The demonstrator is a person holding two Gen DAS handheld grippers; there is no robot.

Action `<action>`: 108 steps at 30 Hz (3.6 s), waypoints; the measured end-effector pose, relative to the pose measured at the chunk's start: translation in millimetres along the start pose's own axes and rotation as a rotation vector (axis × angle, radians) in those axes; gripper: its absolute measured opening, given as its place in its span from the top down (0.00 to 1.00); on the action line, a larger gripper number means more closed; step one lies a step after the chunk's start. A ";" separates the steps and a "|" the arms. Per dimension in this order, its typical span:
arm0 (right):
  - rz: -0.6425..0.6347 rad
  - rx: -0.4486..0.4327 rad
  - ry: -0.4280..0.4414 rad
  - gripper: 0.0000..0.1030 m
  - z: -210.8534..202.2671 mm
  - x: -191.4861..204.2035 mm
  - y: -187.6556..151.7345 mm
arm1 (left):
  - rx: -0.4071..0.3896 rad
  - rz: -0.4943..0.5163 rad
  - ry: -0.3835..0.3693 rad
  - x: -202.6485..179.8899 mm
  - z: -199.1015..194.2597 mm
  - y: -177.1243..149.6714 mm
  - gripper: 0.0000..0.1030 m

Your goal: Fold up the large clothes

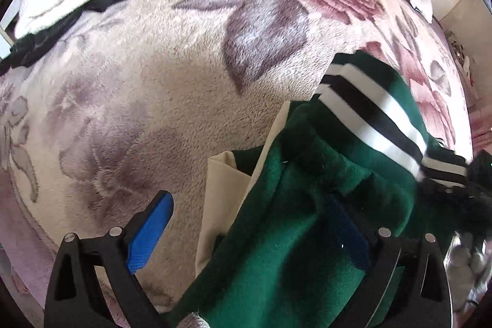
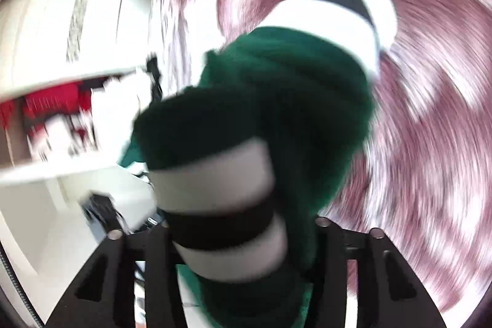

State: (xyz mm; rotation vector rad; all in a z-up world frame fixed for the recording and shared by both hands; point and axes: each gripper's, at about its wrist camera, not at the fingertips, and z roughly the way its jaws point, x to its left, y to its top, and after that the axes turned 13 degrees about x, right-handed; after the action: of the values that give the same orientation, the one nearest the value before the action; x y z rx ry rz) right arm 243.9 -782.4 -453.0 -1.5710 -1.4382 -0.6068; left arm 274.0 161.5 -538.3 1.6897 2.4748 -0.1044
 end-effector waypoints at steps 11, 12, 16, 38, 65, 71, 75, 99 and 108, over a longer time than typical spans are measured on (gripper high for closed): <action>0.759 -0.406 0.514 0.54 -39.2 -114.4 -283.4 | 0.001 -0.065 0.040 53.3 -57.8 -88.5 0.01; 0.785 -0.370 0.476 0.52 -34.5 -123.9 -298.2 | 0.013 -0.064 0.066 56.5 -53.2 -97.9 0.01; 0.671 -0.229 0.210 0.26 -55.1 -133.7 -306.4 | 0.118 -0.059 0.244 79.7 0.6 -157.9 0.01; -0.102 0.114 -0.560 0.78 -45.6 20.9 -87.5 | 0.121 -0.216 0.157 115.6 64.1 -172.3 0.00; -0.035 0.190 -0.392 0.69 -34.4 -15.8 -62.3 | 0.058 -0.210 0.022 68.6 22.4 -131.9 0.00; -0.224 0.035 -0.381 0.75 -52.9 67.4 -75.0 | 0.036 -0.205 0.024 71.0 8.5 -131.1 0.00; -0.164 0.129 -0.552 0.66 -30.2 42.9 -43.3 | 0.032 -0.190 0.027 65.0 2.8 -126.9 0.00; 0.048 0.025 -0.606 0.92 -74.9 -7.1 -194.2 | 0.083 -0.074 0.005 12.6 1.8 -143.0 0.00; 0.168 -0.181 -0.617 0.94 -129.9 5.4 -223.9 | 0.087 -0.018 0.001 -8.8 8.6 -130.8 0.00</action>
State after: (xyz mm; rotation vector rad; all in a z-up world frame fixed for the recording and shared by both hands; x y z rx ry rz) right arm 58.0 -907.0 -322.8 -2.1175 -1.6967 -0.1500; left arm 156.1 104.4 -548.5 1.7011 2.5213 -0.2166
